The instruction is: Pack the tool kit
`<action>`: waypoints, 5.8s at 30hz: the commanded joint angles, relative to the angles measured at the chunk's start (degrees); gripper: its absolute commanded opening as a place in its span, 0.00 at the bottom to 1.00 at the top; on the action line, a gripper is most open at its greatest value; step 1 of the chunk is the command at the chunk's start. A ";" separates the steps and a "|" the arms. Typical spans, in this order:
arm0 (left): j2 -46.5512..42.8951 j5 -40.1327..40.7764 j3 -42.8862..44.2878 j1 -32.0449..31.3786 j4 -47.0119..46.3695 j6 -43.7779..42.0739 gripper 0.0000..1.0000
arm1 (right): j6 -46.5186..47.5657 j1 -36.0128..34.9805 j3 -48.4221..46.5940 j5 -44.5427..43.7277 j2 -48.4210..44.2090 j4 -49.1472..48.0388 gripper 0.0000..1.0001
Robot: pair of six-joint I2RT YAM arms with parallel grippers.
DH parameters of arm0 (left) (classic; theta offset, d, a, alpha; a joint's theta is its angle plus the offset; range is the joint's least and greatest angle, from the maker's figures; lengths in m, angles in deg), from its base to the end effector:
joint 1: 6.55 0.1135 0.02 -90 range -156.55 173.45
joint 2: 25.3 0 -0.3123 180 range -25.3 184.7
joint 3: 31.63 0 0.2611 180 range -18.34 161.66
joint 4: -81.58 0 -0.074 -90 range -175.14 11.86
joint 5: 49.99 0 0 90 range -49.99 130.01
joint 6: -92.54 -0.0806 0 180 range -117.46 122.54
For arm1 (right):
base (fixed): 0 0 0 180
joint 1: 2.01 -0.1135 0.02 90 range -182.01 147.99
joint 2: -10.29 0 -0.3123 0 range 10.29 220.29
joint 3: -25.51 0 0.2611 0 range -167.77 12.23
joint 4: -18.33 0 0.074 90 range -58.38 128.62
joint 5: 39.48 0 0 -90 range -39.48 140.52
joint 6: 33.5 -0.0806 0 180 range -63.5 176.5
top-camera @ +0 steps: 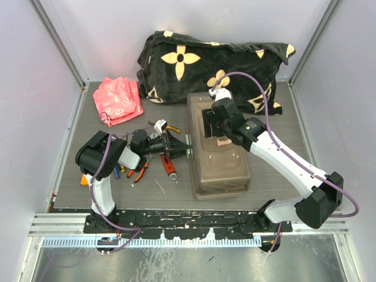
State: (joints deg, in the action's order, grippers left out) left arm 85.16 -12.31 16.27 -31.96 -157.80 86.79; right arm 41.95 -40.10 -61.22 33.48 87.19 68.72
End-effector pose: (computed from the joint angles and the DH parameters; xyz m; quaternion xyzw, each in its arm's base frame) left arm 0.3091 -0.2175 0.1675 -0.0564 0.7168 -0.6887 0.0935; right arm 0.2674 0.1796 0.3640 -0.1226 0.8921 0.0627 0.4304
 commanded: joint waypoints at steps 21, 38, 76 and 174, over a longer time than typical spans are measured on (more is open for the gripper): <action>-13.85 -3.43 2.82 -0.69 25.51 -13.97 0.00 | -0.57 -0.14 3.44 0.69 -2.19 2.27 0.70; -20.11 0.40 4.23 0.36 44.31 -26.11 0.71 | -0.72 -0.15 6.29 1.31 -3.65 1.90 0.71; 1.74 2.16 3.33 -1.48 -9.33 2.08 0.77 | 0.04 -0.08 6.73 1.66 -0.82 1.67 0.71; -31.84 8.84 10.20 4.95 53.23 -26.93 0.83 | 1.86 2.31 2.90 -5.80 -13.97 6.30 0.80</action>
State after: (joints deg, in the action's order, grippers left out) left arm 52.39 -6.12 21.80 -27.15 -107.70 62.95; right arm 42.28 -40.12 -53.68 34.71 77.27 67.10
